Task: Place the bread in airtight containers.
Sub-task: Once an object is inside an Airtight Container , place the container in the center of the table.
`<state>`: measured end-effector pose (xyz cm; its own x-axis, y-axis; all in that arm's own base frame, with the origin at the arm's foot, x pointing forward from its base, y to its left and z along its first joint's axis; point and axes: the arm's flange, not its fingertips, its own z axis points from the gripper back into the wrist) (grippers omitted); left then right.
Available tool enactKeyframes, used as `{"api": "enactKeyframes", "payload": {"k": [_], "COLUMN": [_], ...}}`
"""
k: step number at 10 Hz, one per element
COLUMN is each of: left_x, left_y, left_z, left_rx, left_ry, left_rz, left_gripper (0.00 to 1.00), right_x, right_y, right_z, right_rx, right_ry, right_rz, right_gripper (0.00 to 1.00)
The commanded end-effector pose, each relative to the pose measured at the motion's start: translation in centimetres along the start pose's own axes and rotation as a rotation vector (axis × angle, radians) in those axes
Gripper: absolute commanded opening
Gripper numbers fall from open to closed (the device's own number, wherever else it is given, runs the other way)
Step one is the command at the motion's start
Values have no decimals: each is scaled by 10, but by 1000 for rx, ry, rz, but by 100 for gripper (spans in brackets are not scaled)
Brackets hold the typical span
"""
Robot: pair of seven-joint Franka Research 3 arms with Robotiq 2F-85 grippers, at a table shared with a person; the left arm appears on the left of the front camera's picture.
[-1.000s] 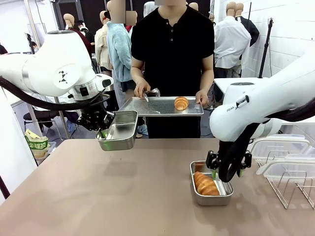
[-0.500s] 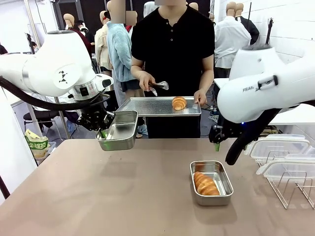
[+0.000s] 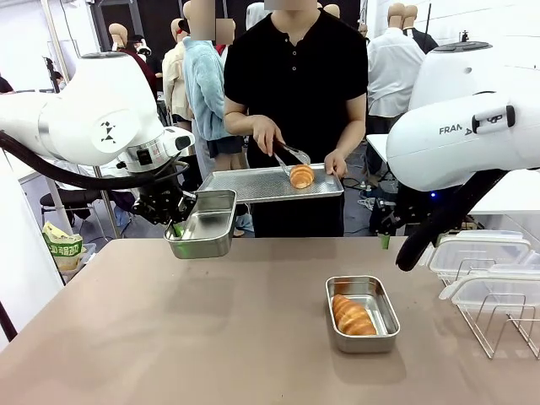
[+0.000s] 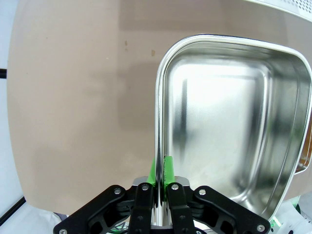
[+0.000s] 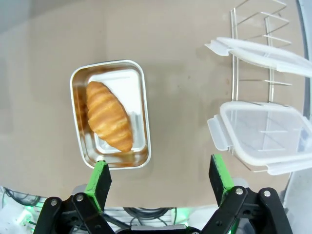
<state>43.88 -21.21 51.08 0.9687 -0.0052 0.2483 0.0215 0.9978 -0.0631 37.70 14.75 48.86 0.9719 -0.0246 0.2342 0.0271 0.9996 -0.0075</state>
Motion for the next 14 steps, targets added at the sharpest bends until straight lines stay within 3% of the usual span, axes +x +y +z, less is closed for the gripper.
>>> {"api": "enactKeyframes", "payload": {"k": [1, 14], "left_x": [1, 1], "left_y": [1, 1], "left_z": [3, 3], "left_rx": [-5, -5], "left_ry": [-5, -5], "left_rz": [2, 2], "left_gripper": [0, 0], "right_x": [-1, -1], "right_y": [1, 1], "right_z": [2, 2], "right_rx": [2, 2], "right_ry": [-6, -6], "right_rz": [3, 3], "right_gripper": [100, 100]}}
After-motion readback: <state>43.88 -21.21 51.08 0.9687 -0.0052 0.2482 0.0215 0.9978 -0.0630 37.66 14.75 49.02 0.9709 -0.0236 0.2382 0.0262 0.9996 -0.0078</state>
